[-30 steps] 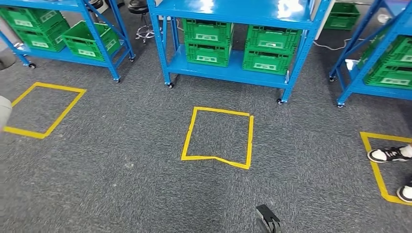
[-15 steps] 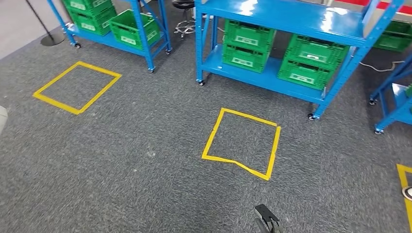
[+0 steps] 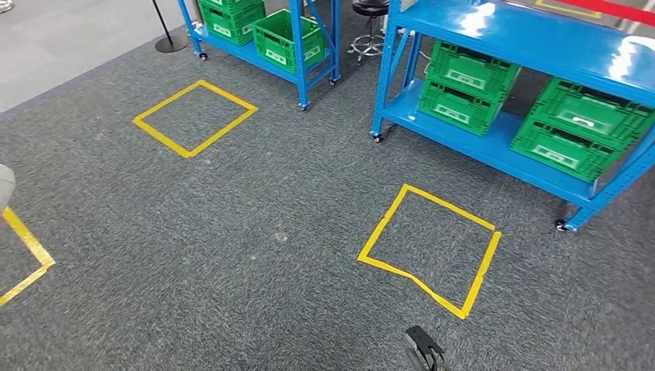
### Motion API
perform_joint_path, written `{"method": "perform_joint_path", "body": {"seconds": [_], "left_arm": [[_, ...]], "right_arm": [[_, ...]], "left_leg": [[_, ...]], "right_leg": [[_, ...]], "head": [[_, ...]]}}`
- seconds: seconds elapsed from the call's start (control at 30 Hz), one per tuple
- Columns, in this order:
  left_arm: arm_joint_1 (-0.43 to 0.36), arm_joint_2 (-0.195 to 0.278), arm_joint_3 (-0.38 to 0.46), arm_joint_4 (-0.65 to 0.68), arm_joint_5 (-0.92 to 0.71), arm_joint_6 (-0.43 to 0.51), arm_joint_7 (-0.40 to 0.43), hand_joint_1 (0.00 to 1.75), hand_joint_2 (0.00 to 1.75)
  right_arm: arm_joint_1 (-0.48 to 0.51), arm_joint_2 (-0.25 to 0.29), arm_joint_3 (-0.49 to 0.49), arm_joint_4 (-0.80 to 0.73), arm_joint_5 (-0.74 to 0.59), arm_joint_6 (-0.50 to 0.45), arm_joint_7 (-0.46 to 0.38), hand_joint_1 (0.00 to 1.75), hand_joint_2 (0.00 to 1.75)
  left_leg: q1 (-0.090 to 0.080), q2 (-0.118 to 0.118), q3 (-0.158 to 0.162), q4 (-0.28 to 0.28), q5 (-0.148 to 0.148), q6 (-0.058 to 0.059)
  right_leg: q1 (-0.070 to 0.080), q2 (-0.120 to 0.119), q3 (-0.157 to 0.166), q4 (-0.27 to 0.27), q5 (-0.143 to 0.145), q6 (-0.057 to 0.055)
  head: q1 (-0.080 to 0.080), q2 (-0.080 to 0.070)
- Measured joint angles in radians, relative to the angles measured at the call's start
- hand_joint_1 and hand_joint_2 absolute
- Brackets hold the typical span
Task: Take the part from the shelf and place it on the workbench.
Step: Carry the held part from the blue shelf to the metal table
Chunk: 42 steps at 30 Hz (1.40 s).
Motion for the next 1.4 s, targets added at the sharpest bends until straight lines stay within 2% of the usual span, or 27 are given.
{"method": "perform_joint_path", "body": {"seconds": [0.03, 0.1, 0.17, 0.2, 0.27, 0.3, 0.37, 0.4, 0.47, 0.53, 0.6, 0.67, 0.7, 0.73, 0.8, 0.83, 0.9, 0.97, 1.03, 1.1, 1.17, 1.2, 1.23, 1.27, 1.3, 1.37, 1.4], "left_arm": [[-0.011, 0.003, 0.000, 0.006, 0.002, -0.004, 0.000, 1.75, 1.75], [-0.031, 0.005, -0.002, 0.018, 0.007, -0.008, 0.000, 1.75, 1.75], [-0.037, 0.008, -0.004, 0.027, 0.015, -0.009, 0.000, 1.75, 1.75], [-0.037, 0.012, -0.004, 0.030, 0.021, -0.009, 0.000, 1.75, 1.75], [-0.037, 0.027, -0.005, 0.030, 0.034, -0.009, 0.000, 1.75, 1.75], [-0.037, 0.037, -0.005, 0.027, 0.041, -0.009, 0.000, 1.75, 1.75], [-0.036, 0.053, -0.005, 0.018, 0.050, -0.012, 0.000, 1.75, 1.75], [-0.035, 0.061, -0.005, 0.014, 0.053, -0.016, 0.000, 1.75, 1.75], [-0.033, 0.076, -0.004, 0.010, 0.056, -0.023, 0.000, 1.75, 1.75], [-0.038, 0.086, -0.004, 0.008, 0.058, -0.025, 0.000, 1.75, 1.75], [-0.042, 0.085, -0.005, 0.006, 0.059, -0.026, -0.001, 1.75, 1.75], [-0.040, 0.081, -0.006, 0.007, 0.059, -0.027, 0.000, 1.75, 1.75], [-0.039, 0.081, -0.007, 0.008, 0.059, -0.028, 0.000, 1.75, 1.75], [-0.039, 0.080, -0.007, 0.008, 0.059, -0.028, 0.000, 1.75, 1.75], [-0.039, 0.080, -0.007, 0.009, 0.059, -0.028, 0.000, 1.75, 1.75], [-0.039, 0.080, -0.007, 0.009, 0.059, -0.028, 0.000, 1.75, 1.75], [-0.039, 0.080, -0.007, 0.010, 0.059, -0.028, 0.000, 1.75, 1.75], [-0.040, 0.085, -0.007, 0.012, 0.059, -0.028, 0.000, 1.75, 1.75], [-0.046, 0.090, -0.008, 0.018, 0.059, -0.027, 0.000, 1.75, 1.75], [-0.056, 0.088, -0.011, 0.023, 0.059, -0.026, 0.000, 1.75, 1.75], [-0.057, 0.084, -0.014, 0.027, 0.059, -0.024, 0.000, 1.75, 1.75], [-0.054, 0.084, -0.015, 0.028, 0.059, -0.024, 0.000, 1.75, 1.75], [-0.052, 0.084, -0.016, 0.029, 0.059, -0.023, 0.000, 1.75, 1.75], [-0.052, 0.086, -0.016, 0.029, 0.061, -0.024, 0.000, 1.75, 1.75], [-0.053, 0.089, -0.016, 0.028, 0.062, -0.025, 0.000, 1.75, 1.75], [-0.058, 0.093, -0.016, 0.027, 0.066, -0.026, 0.000, 1.75, 1.75], [-0.059, 0.095, -0.016, 0.026, 0.068, -0.027, 0.000, 1.75, 1.75]], "right_arm": [[0.000, 0.000, 0.000, 0.000, 0.000, 0.000, 0.000, 0.00, 0.00], [0.004, 0.000, 0.000, 0.000, 0.001, 0.000, -0.001, 0.00, 0.00], [0.008, -0.001, 0.000, 0.000, 0.001, 0.000, -0.004, 0.00, 0.00], [0.010, -0.001, 0.000, 0.000, 0.002, 0.000, -0.007, 0.00, 0.00], [0.010, -0.001, 0.000, 0.000, 0.005, 0.000, -0.011, 0.00, 0.00], [0.011, -0.001, 0.000, 0.000, 0.007, 0.000, -0.012, 0.00, 0.00], [0.012, -0.001, 0.001, 0.000, 0.010, 0.000, -0.010, 0.00, 0.00], [0.011, 0.000, 0.001, 0.000, 0.011, 0.000, -0.009, 0.00, 0.00], [0.006, 0.001, 0.001, 0.000, 0.011, 0.000, -0.006, 0.00, 0.00], [0.001, 0.002, 0.001, 0.000, 0.010, 0.000, -0.004, 0.00, 0.00], [0.001, 0.003, 0.001, 0.000, 0.010, 0.000, 0.000, 0.00, 0.00], [0.003, 0.004, 0.001, 0.001, 0.010, 0.000, 0.003, 0.00, 0.00], [0.003, 0.004, 0.001, 0.001, 0.010, 0.000, 0.003, 0.00, 0.00], [0.003, 0.004, 0.001, 0.001, 0.009, 0.000, 0.003, 0.00, 0.00], [0.002, 0.004, 0.001, 0.001, 0.007, 0.000, 0.004, 0.00, 0.00], [0.002, 0.004, 0.001, 0.001, 0.006, 0.000, 0.004, 0.00, 0.00], [0.002, 0.005, 0.001, 0.001, 0.004, 0.000, 0.005, 0.00, 0.00], [-0.001, 0.006, 0.001, 0.001, 0.003, 0.000, 0.006, 0.00, 0.00], [-0.003, 0.007, 0.001, 0.001, 0.002, 0.000, 0.006, 0.00, 0.00], [-0.002, 0.008, 0.001, 0.001, 0.001, 0.000, 0.006, 0.00, 0.00], [0.001, 0.008, 0.000, 0.001, 0.001, 0.000, 0.006, 0.00, 0.00], [0.002, 0.009, 0.000, 0.001, 0.001, 0.000, 0.006, 0.00, 0.00], [0.002, 0.009, 0.000, 0.001, 0.001, 0.000, 0.006, 0.00, 0.00], [0.002, 0.009, 0.000, 0.001, 0.002, 0.000, 0.006, 0.00, 0.00], [0.002, 0.009, 0.000, 0.001, 0.002, 0.000, 0.006, 0.00, 0.00], [0.003, 0.010, 0.000, 0.001, 0.002, 0.000, 0.006, 0.00, 0.00], [0.003, 0.010, 0.000, 0.001, 0.001, 0.000, 0.006, 0.00, 0.00]], "left_leg": [[-0.001, 0.029, -0.014, 0.029, -0.017, -0.003], [-0.004, 0.092, -0.064, 0.136, -0.071, -0.007], [-0.001, 0.114, -0.109, 0.231, -0.100, -0.011], [0.000, 0.119, -0.111, 0.237, -0.092, -0.012], [0.000, 0.140, -0.062, 0.147, -0.038, -0.011], [-0.005, 0.167, -0.027, 0.083, -0.016, -0.008], [-0.015, 0.202, 0.018, -0.001, 0.004, 0.007], [-0.020, 0.203, 0.022, -0.012, 0.000, 0.015], [-0.018, 0.175, 0.022, -0.015, 0.003, 0.028], [-0.012, 0.150, 0.025, -0.020, 0.006, 0.039], [-0.009, 0.124, 0.026, -0.022, 0.007, 0.049], [-0.010, 0.096, 0.025, -0.021, 0.007, 0.052], [-0.010, 0.081, 0.025, -0.020, 0.007, 0.052], [-0.010, 0.066, 0.025, -0.019, 0.007, 0.051], [-0.008, 0.038, 0.025, -0.017, 0.008, 0.047], [-0.008, 0.025, 0.023, -0.015, 0.008, 0.042], [-0.007, 0.001, 0.019, -0.015, 0.010, 0.029], [-0.005, -0.014, 0.015, -0.019, 0.014, 0.015], [-0.006, 0.027, 0.001, 0.002, -0.001, 0.005], [-0.007, 0.092, -0.040, 0.094, -0.054, -0.001], [-0.004, 0.115, -0.092, 0.211, -0.103, -0.008], [-0.002, 0.118, -0.102, 0.237, -0.105, -0.011], [-0.001, 0.123, -0.095, 0.226, -0.091, -0.012], [0.000, 0.133, -0.069, 0.179, -0.063, -0.013], [-0.001, 0.158, -0.033, 0.112, -0.035, -0.012], [-0.010, 0.203, 0.025, 0.007, -0.005, -0.001], [-0.013, 0.213, 0.035, -0.013, -0.004, 0.007]], "right_leg": [[0.000, -0.013, 0.004, -0.005, 0.003, -0.007], [0.004, -0.039, 0.008, -0.009, 0.003, -0.015], [0.006, -0.066, 0.010, -0.009, 0.000, -0.019], [0.006, -0.079, 0.011, -0.009, -0.002, -0.020], [0.007, -0.102, 0.016, -0.008, -0.007, -0.018], [0.009, -0.113, 0.020, -0.008, -0.011, -0.015], [0.014, -0.134, 0.027, -0.008, -0.020, -0.005], [0.016, -0.146, 0.031, -0.009, -0.023, 0.000], [0.016, -0.162, 0.037, -0.009, -0.030, 0.011], [0.012, -0.119, 0.024, 0.029, -0.056, 0.021], [0.009, -0.057, -0.031, 0.139, -0.107, 0.026], [0.008, -0.040, -0.095, 0.250, -0.141, 0.027], [0.008, -0.037, -0.110, 0.264, -0.132, 0.026], [0.007, -0.035, -0.107, 0.242, -0.107, 0.024], [0.005, -0.008, -0.058, 0.119, -0.035, 0.018], [0.004, 0.008, -0.034, 0.060, -0.011, 0.016], [0.005, 0.022, -0.009, 0.005, 0.003, 0.013], [0.008, -0.001, -0.005, -0.001, 0.007, 0.003], [0.008, -0.023, 0.001, -0.011, 0.014, -0.011], [0.008, -0.046, 0.004, -0.016, 0.017, -0.020], [0.009, -0.071, 0.004, -0.016, 0.015, -0.024], [0.009, -0.083, 0.004, -0.016, 0.013, -0.025], [0.009, -0.095, 0.005, -0.016, 0.012, -0.024], [0.009, -0.106, 0.007, -0.015, 0.009, -0.023], [0.010, -0.118, 0.010, -0.015, 0.006, -0.019], [0.016, -0.139, 0.016, -0.013, -0.002, -0.009], [0.019, -0.151, 0.020, -0.012, -0.005, -0.004]], "head": [[-0.003, 0.000], [-0.008, 0.000], [-0.009, 0.000], [-0.009, 0.000], [-0.009, 0.000], [-0.009, 0.000], [-0.010, 0.000], [-0.010, 0.000], [-0.010, 0.000], [-0.008, 0.000], [-0.005, 0.000], [-0.003, 0.000], [-0.003, 0.000], [-0.003, 0.000], [-0.003, 0.000], [-0.003, 0.000], [-0.004, 0.000], [-0.004, 0.000], [-0.007, 0.000], [-0.011, 0.000], [-0.012, 0.000], [-0.012, 0.000], [-0.012, 0.000], [-0.012, 0.000], [-0.012, 0.000], [-0.012, 0.000], [-0.011, 0.000]]}}
